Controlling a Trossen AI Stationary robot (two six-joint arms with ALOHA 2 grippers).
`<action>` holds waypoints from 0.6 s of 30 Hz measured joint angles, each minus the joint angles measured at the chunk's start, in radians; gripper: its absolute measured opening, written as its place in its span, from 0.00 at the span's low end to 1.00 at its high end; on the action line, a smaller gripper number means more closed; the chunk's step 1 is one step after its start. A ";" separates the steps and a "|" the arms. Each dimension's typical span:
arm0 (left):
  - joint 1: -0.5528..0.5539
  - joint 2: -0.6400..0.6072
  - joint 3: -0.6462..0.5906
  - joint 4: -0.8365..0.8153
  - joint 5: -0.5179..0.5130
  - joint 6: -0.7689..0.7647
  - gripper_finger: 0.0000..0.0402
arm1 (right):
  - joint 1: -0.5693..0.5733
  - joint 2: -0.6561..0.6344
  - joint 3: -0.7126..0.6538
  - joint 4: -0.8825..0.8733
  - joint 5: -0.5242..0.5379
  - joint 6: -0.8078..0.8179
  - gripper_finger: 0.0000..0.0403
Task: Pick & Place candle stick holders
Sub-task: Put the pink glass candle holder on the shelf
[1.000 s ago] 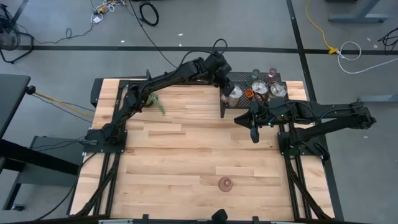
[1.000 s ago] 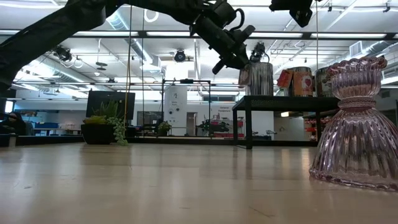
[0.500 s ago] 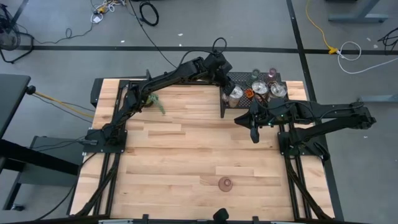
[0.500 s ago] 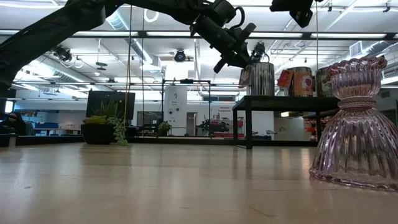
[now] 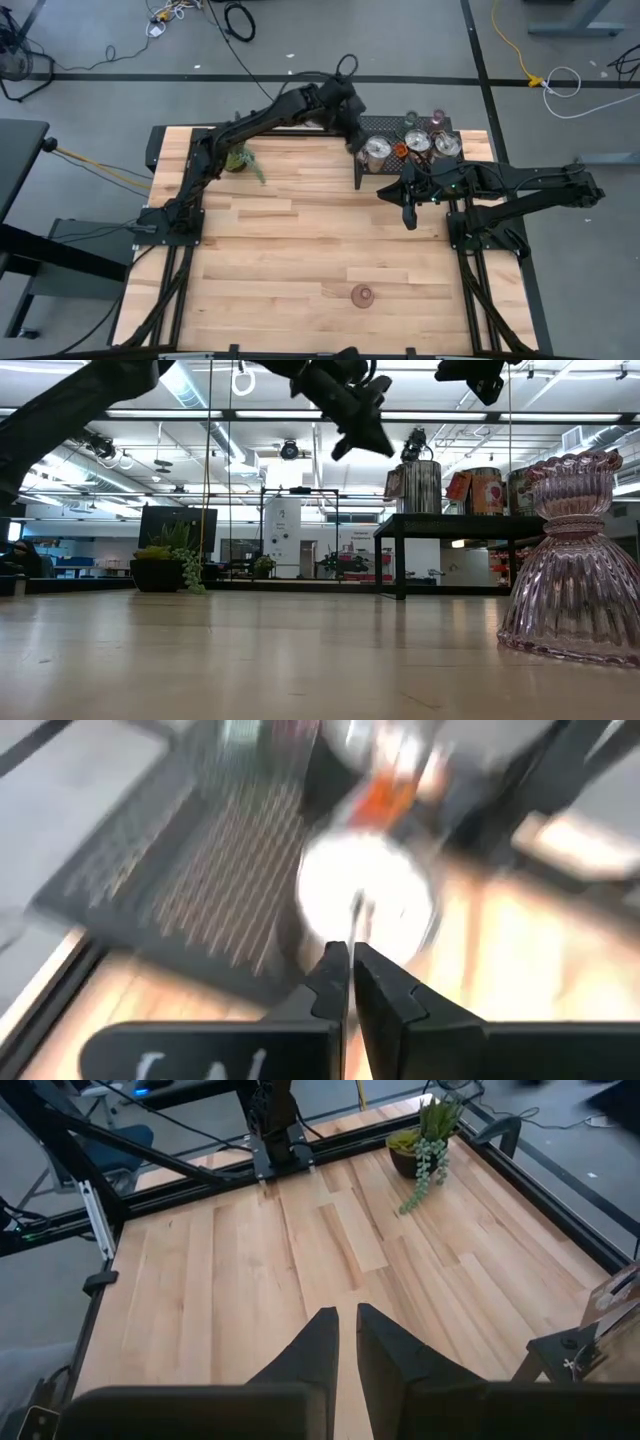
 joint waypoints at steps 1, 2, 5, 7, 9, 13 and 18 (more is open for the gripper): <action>-0.011 -0.005 0.000 -0.058 -0.035 0.030 0.05 | 0.000 0.000 0.000 0.000 0.000 0.000 0.10; -0.022 -0.009 -0.001 -0.116 -0.064 0.045 0.05 | 0.000 0.000 0.000 0.000 0.000 0.000 0.10; -0.065 -0.014 -0.001 -0.227 -0.100 0.081 0.05 | 0.000 0.000 0.000 -0.001 0.001 -0.001 0.10; -0.098 -0.011 -0.009 -0.248 -0.108 0.108 0.05 | 0.000 0.000 0.000 -0.001 0.003 -0.001 0.10; -0.125 -0.006 -0.023 -0.236 -0.139 0.127 0.04 | 0.000 0.000 0.000 -0.001 0.023 -0.001 0.10; -0.155 -0.005 -0.076 -0.183 -0.197 0.163 0.03 | 0.000 0.000 0.000 -0.002 0.041 0.005 0.10; -0.158 -0.005 -0.168 -0.191 -0.191 0.144 0.02 | 0.001 0.000 0.000 -0.026 -0.015 0.047 0.10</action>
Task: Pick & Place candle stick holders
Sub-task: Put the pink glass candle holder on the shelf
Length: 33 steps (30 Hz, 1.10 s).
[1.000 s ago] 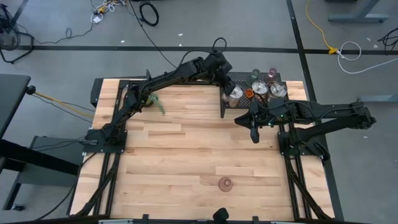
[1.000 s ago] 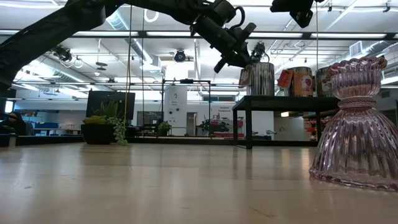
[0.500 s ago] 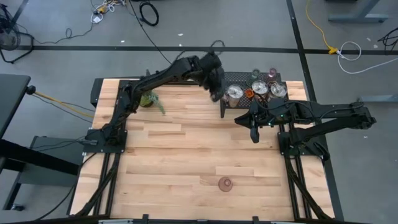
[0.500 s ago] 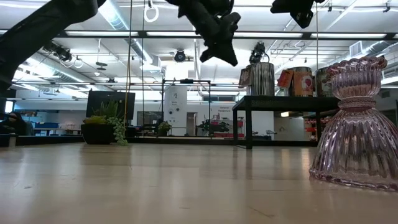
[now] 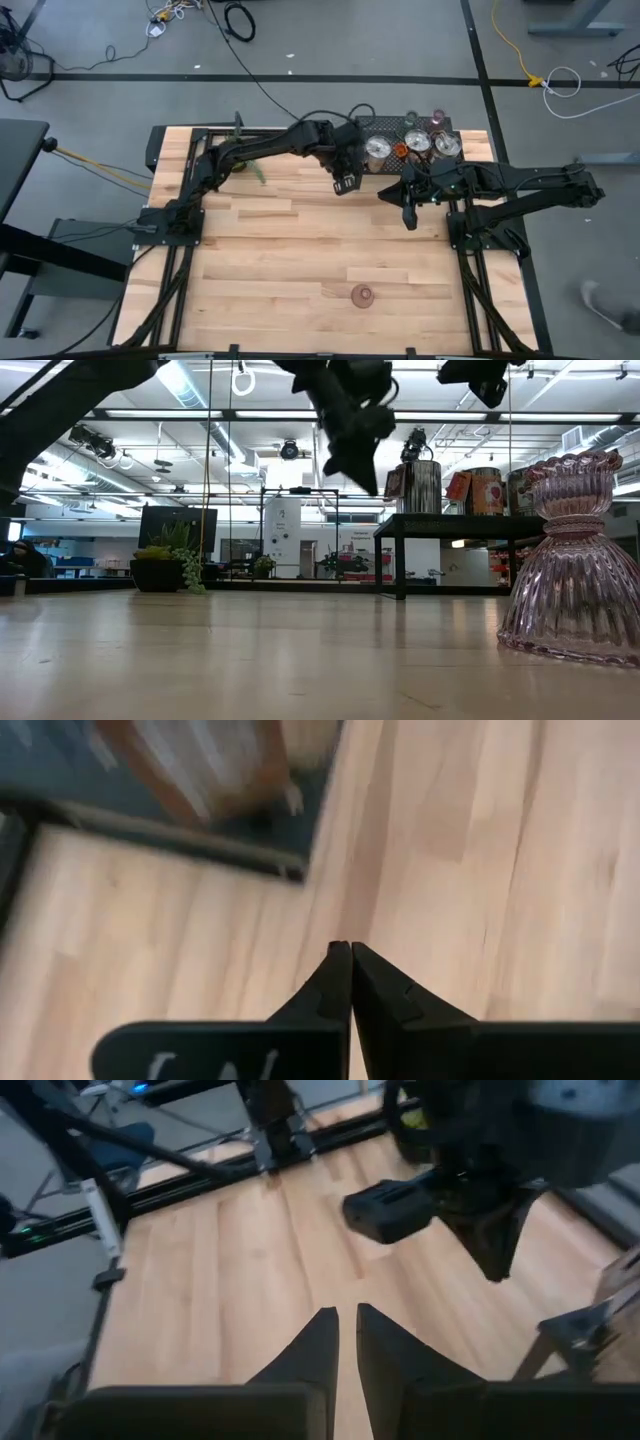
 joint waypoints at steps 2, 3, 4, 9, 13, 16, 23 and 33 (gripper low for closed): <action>-0.013 0.000 -0.056 -0.004 0.006 -0.001 0.02 | 0.010 0.000 0.000 -0.028 -0.016 0.022 0.10; -0.024 0.001 -0.086 -0.003 0.007 -0.002 0.02 | 0.019 0.000 0.000 -0.045 -0.015 0.035 0.10; -0.034 0.001 -0.118 0.007 0.009 -0.002 0.03 | 0.029 0.000 0.000 -0.062 -0.011 0.046 0.10; -0.099 -0.026 -0.290 0.105 0.009 -0.002 0.03 | 0.121 -0.001 -0.048 -0.087 0.033 0.119 0.10; -0.167 -0.125 -0.472 0.256 -0.022 -0.035 0.03 | 0.224 -0.003 -0.165 -0.003 0.039 0.229 0.10; -0.223 -0.229 -0.641 0.392 -0.039 -0.090 0.03 | 0.308 -0.002 -0.291 0.164 0.045 0.297 0.10; -0.386 -0.493 -1.059 0.713 -0.202 -0.292 0.03 | 0.517 0.031 -0.541 0.640 0.120 0.396 0.10; -0.645 -0.674 -1.367 0.967 -0.514 -0.500 0.03 | 0.686 0.290 -0.635 1.143 0.161 0.399 0.16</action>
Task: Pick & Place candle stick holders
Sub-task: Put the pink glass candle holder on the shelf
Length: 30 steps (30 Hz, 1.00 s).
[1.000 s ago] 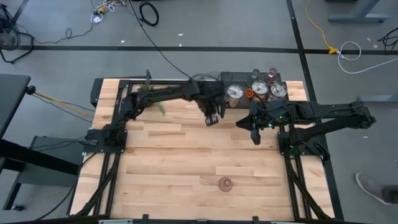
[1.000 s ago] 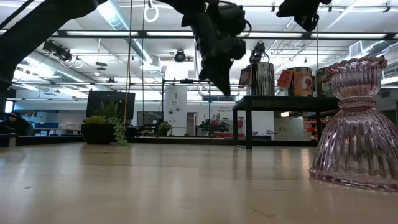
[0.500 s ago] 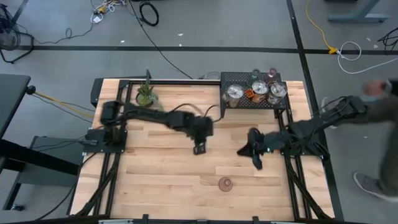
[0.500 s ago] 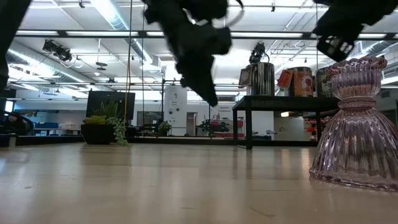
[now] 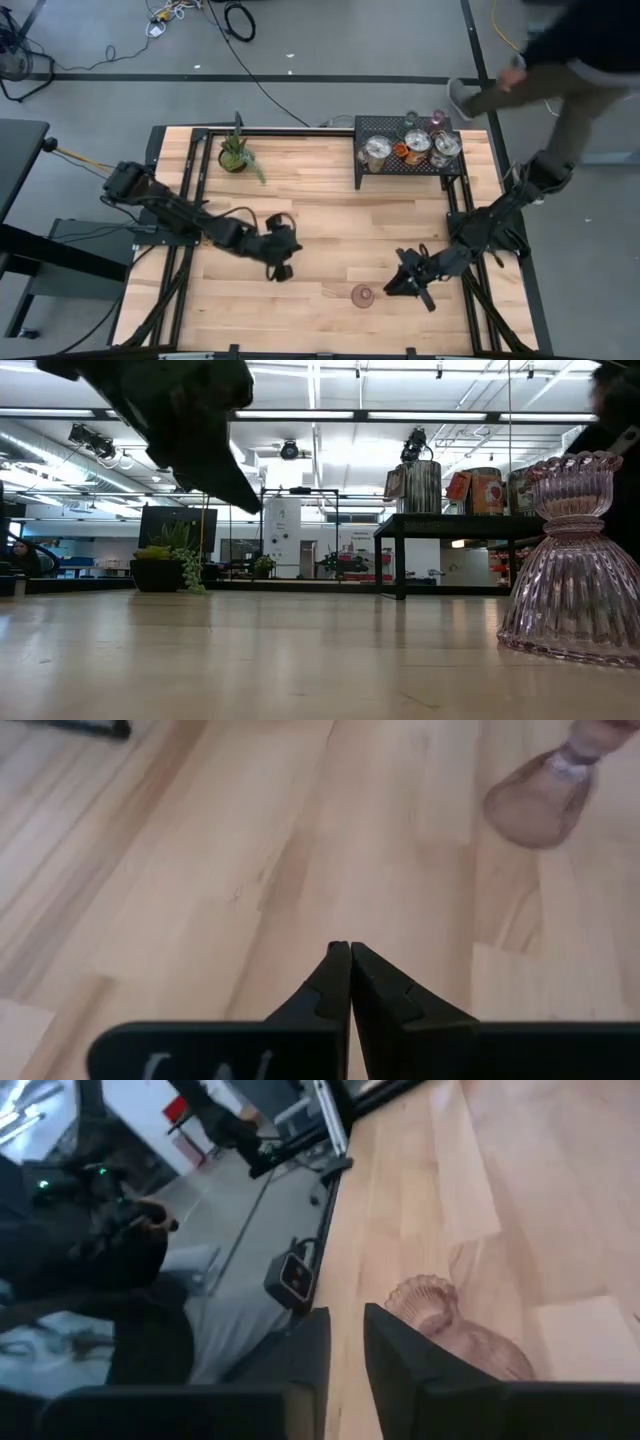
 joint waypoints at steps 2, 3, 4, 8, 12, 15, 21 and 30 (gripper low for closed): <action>-0.038 0.001 -0.006 0.005 -0.042 -0.014 0.03 | 0.010 0.066 0.002 0.092 0.051 -0.001 0.20; -0.057 0.000 -0.006 -0.001 -0.065 -0.022 0.03 | 0.010 0.100 0.003 0.134 0.060 0.000 0.23; -0.074 0.000 -0.006 0.004 -0.086 -0.029 0.03 | 0.010 0.131 0.004 0.153 0.062 0.005 0.26; -0.128 0.000 -0.006 -0.006 -0.191 -0.045 0.03 | 0.010 0.205 0.011 0.192 0.035 0.032 0.44; -0.161 0.000 -0.006 -0.018 -0.257 -0.054 0.03 | 0.012 0.260 0.023 0.182 0.022 0.076 0.61; -0.169 0.000 -0.006 -0.033 -0.270 -0.094 0.03 | 0.013 0.297 0.050 0.192 0.010 0.076 0.72; -0.169 0.000 -0.006 -0.044 -0.273 -0.128 0.03 | 0.013 0.368 0.105 0.174 0.023 0.048 0.83; -0.173 0.000 -0.006 -0.071 -0.270 -0.150 0.03 | 0.010 0.485 0.165 0.164 0.100 0.028 0.84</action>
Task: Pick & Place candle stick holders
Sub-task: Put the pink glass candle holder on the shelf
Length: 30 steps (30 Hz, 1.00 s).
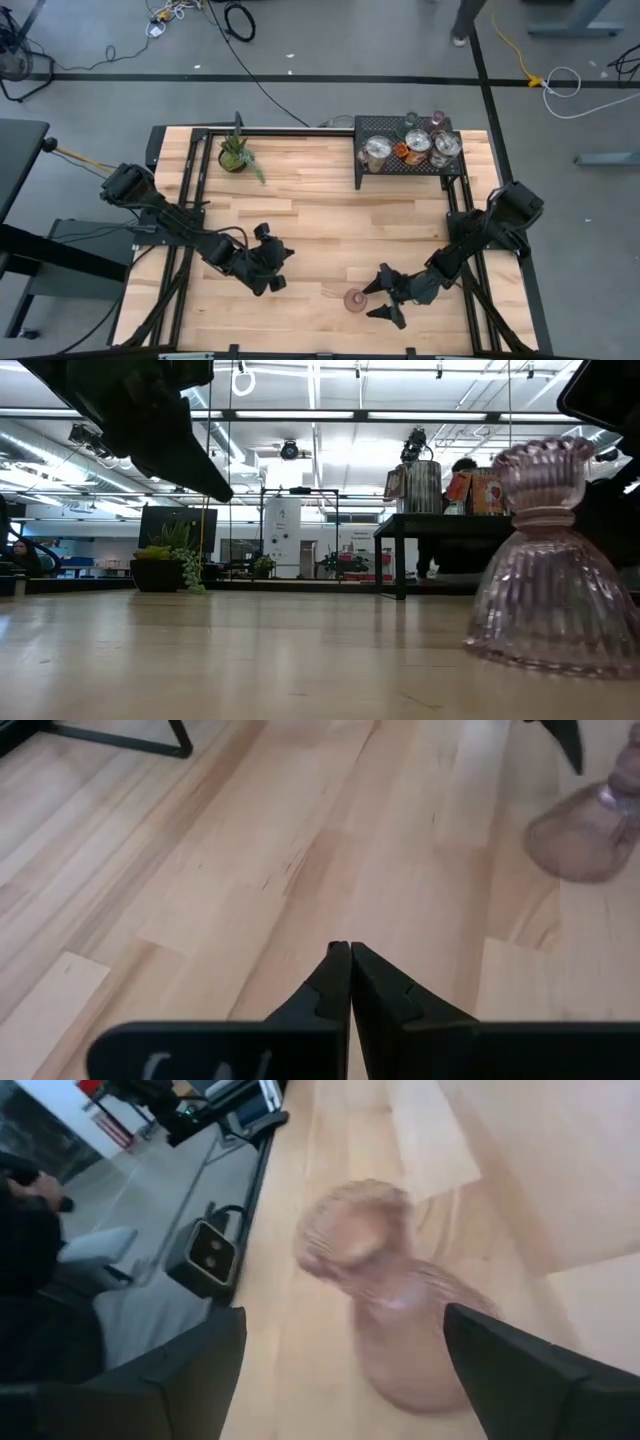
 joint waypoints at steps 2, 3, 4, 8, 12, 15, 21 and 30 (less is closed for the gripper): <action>-0.002 0.000 0.001 -0.006 0.000 -0.003 0.03 | -0.003 0.028 0.025 0.001 0.005 -0.006 0.84; -0.004 0.000 0.000 -0.007 0.000 -0.003 0.03 | -0.004 0.034 0.030 0.000 0.005 -0.014 0.84; -0.006 0.000 0.000 -0.007 0.000 -0.001 0.03 | -0.003 0.038 0.035 -0.003 0.014 -0.027 0.84; -0.006 0.000 0.001 -0.011 0.000 0.000 0.03 | -0.006 0.061 0.071 -0.003 0.045 -0.099 0.84; -0.006 0.000 0.001 -0.016 -0.004 -0.001 0.03 | -0.009 0.069 0.091 -0.002 0.068 -0.162 0.84; -0.006 0.001 0.000 -0.021 -0.008 -0.003 0.03 | -0.010 0.072 0.102 -0.010 0.084 -0.181 0.84; -0.006 0.001 0.000 -0.037 -0.012 0.001 0.03 | -0.009 0.072 0.120 -0.054 0.111 -0.199 0.84; -0.006 0.001 0.001 -0.047 -0.019 -0.004 0.03 | -0.009 0.077 0.148 -0.082 0.150 -0.215 0.84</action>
